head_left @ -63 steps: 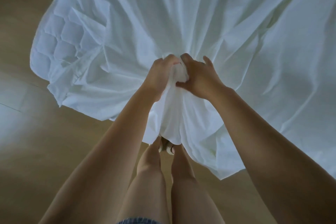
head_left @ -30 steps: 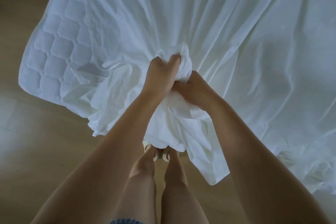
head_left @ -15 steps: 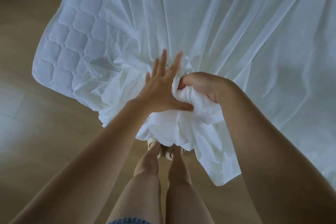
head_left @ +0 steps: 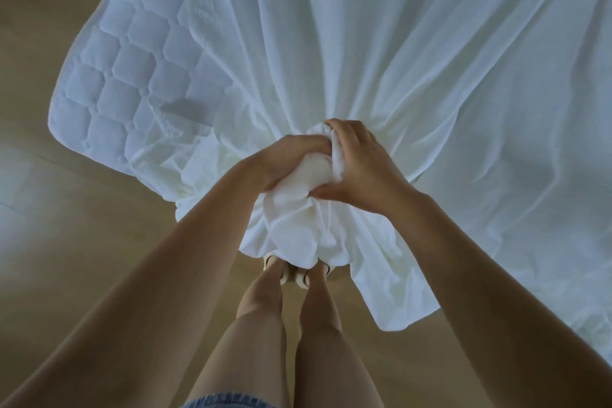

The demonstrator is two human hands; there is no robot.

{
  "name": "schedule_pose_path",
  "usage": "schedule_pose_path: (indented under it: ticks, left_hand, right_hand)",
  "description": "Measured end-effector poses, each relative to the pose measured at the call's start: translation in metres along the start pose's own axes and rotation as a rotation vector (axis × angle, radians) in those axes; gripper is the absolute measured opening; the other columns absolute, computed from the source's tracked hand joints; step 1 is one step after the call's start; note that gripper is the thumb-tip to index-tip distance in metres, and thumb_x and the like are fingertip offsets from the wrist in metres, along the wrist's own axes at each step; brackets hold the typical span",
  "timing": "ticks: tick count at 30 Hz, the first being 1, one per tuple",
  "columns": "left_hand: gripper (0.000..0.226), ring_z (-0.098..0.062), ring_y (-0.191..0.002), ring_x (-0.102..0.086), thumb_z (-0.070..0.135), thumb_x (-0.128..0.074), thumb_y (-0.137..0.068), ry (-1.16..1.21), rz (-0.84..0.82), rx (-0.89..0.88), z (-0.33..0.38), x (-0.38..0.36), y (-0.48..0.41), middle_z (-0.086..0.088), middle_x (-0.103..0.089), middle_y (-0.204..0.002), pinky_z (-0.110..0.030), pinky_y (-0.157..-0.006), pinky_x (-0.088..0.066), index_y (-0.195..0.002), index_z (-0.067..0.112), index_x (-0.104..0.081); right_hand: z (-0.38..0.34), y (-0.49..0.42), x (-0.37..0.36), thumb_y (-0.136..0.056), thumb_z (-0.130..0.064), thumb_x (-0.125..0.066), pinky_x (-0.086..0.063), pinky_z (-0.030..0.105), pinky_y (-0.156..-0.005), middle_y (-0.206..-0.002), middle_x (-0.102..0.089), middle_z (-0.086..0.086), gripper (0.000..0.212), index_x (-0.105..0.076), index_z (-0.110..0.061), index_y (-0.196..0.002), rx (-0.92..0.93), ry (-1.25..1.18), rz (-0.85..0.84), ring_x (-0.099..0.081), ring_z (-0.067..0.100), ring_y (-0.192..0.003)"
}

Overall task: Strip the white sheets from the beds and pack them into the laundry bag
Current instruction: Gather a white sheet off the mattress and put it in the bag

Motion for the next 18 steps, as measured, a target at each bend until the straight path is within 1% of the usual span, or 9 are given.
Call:
schedule_pose_path:
  ticks: [3,5,6,8,10,12,14,16,18]
  left_hand:
    - [0.047,-0.016,-0.091,-0.064,0.032,-0.065,-0.083,0.137,0.125,-0.103,0.007,0.006,0.003,-0.006,-0.064,-0.108,-0.027,-0.077,-0.052,-0.123,0.012,-0.051]
    - [0.074,-0.013,-0.108,-0.057,0.024,-0.073,-0.078,0.055,0.156,-0.263,0.009,0.000,0.013,0.000,-0.053,-0.124,-0.026,-0.087,-0.052,-0.139,0.018,-0.031]
    - [0.095,-0.016,-0.121,-0.049,0.027,-0.078,-0.072,-0.165,0.187,-0.322,0.007,-0.003,0.017,-0.001,-0.045,-0.136,-0.031,-0.097,-0.049,-0.147,0.024,-0.019]
    - [0.126,-0.025,-0.145,-0.014,0.040,-0.083,-0.063,-0.745,0.307,-0.337,-0.004,0.000,0.023,-0.007,-0.009,-0.158,-0.047,-0.115,-0.026,-0.148,0.041,0.010]
    - [0.137,-0.019,-0.147,0.010,0.053,-0.083,-0.059,-1.010,0.441,-0.371,-0.014,0.019,0.031,-0.002,0.017,-0.159,-0.049,-0.119,-0.006,-0.137,0.045,0.029]
    - [0.138,-0.014,-0.148,0.004,0.057,-0.085,-0.054,-0.916,0.478,-0.467,-0.012,0.036,0.039,0.005,0.010,-0.159,-0.040,-0.119,-0.007,-0.142,0.043,0.020]
    - [0.117,-0.012,-0.142,-0.022,0.039,-0.089,-0.056,-0.701,0.498,-0.534,-0.004,0.048,0.046,0.012,-0.020,-0.152,-0.029,-0.112,-0.023,-0.148,0.034,-0.018]
    - [0.077,-0.013,-0.119,-0.049,0.020,-0.086,-0.063,-0.606,0.618,-0.516,0.001,0.063,0.054,0.010,-0.050,-0.126,-0.026,-0.095,-0.040,-0.130,0.023,-0.049]
    - [0.049,-0.021,-0.098,-0.059,0.017,-0.080,-0.066,-0.626,0.731,-0.438,0.002,0.080,0.059,0.008,-0.058,-0.097,-0.030,-0.079,-0.045,-0.110,0.016,-0.058]
  right_hand:
    - [0.017,-0.010,-0.001,-0.078,-0.032,-0.073,-0.041,0.032,-0.086,-0.123,-0.057,0.006,0.061,-0.047,-0.014,-0.130,-0.133,-0.048,0.028,-0.055,0.026,-0.111]
    - [0.031,-0.014,-0.001,-0.084,-0.025,-0.063,-0.045,0.034,-0.080,-0.104,-0.067,0.006,0.024,-0.061,-0.017,-0.106,-0.291,-0.175,0.080,-0.060,0.029,-0.101]
    - [0.035,-0.015,-0.003,-0.084,-0.020,-0.060,-0.048,0.035,-0.077,-0.093,-0.068,0.004,0.008,-0.063,-0.018,-0.091,-0.363,-0.313,0.103,-0.062,0.029,-0.095]
    - [0.030,-0.016,-0.009,-0.082,-0.011,-0.058,-0.050,0.032,-0.071,-0.077,-0.067,0.001,0.011,-0.064,-0.018,-0.076,-0.471,-0.614,0.084,-0.066,0.027,-0.085]
    - [0.014,-0.017,-0.018,-0.083,-0.008,-0.056,-0.050,0.031,-0.071,-0.074,-0.068,0.004,0.013,-0.066,-0.013,-0.076,-0.512,-0.842,-0.022,-0.066,0.027,-0.081]
    - [0.000,-0.018,-0.025,-0.085,-0.011,-0.055,-0.051,0.033,-0.075,-0.077,-0.069,0.008,0.013,-0.067,-0.011,-0.079,-0.577,-0.994,-0.159,-0.066,0.028,-0.080]
    - [-0.014,-0.023,-0.027,-0.085,-0.018,-0.056,-0.053,0.032,-0.073,-0.080,-0.071,0.008,0.014,-0.068,-0.010,-0.086,-0.616,-1.076,-0.227,-0.068,0.027,-0.081]
    - [-0.026,-0.034,-0.029,-0.080,-0.028,-0.062,-0.052,0.032,-0.075,-0.096,-0.070,0.007,0.031,-0.064,-0.010,-0.105,-0.562,-1.018,-0.162,-0.067,0.027,-0.093]
    - [-0.035,-0.038,-0.029,-0.076,-0.035,-0.068,-0.047,0.033,-0.086,-0.120,-0.056,0.005,0.061,-0.047,-0.014,-0.129,-0.425,-0.805,0.042,-0.056,0.023,-0.109]
Point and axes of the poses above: each hand's wrist, its own y-axis away from the middle knuckle, its own x-axis out of the back of the hand, z = x × y, the point moved 6 cm from there along -y, towards the middle knuckle
